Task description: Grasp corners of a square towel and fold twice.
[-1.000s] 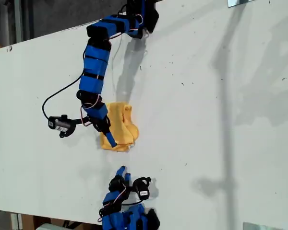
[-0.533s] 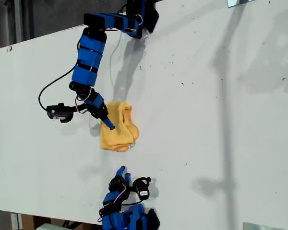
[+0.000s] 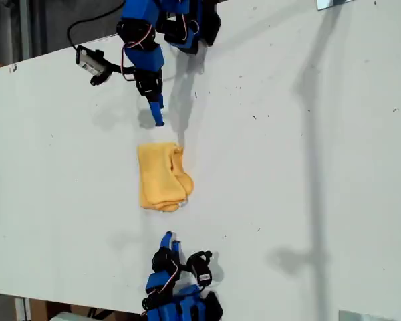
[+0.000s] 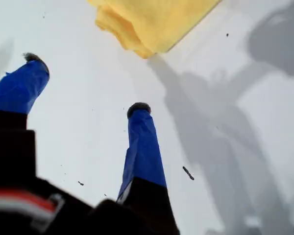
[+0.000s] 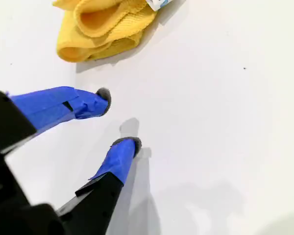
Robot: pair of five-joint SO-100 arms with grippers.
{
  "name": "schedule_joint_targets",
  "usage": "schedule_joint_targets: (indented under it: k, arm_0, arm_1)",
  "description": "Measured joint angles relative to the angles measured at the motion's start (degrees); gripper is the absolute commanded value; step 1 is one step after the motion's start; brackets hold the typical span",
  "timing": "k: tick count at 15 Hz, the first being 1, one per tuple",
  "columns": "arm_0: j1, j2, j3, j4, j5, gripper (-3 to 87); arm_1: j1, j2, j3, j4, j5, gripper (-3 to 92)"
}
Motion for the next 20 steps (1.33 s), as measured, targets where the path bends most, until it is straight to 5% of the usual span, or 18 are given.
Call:
schedule_joint_targets:
  k: [2, 4, 5, 15, 20]
  arm_0:
    - [0.6, 18.1, 4.4, 11.7, 1.5, 13.2]
    - [2.7, 38.6, 4.2, 33.0, 3.9, 13.0]
    - [4.7, 40.3, 4.4, 36.6, 5.7, 12.9]
    - [6.3, 42.3, 4.9, 37.5, 22.6, 12.0]
    - [6.2, 42.3, 4.9, 37.5, 23.2, 11.9]
  arm_1:
    - [-1.8, 16.3, 10.4, 3.5, 2.1, 36.0]
    - [-0.9, 28.6, 12.6, 11.8, 2.9, 22.0]
    - [-1.3, 29.8, 13.6, 12.1, 2.9, 14.7]
    - [7.1, 30.9, 18.2, 24.3, 8.9, 14.2]
    - [9.0, 30.9, 18.1, 24.3, 9.5, 13.9]
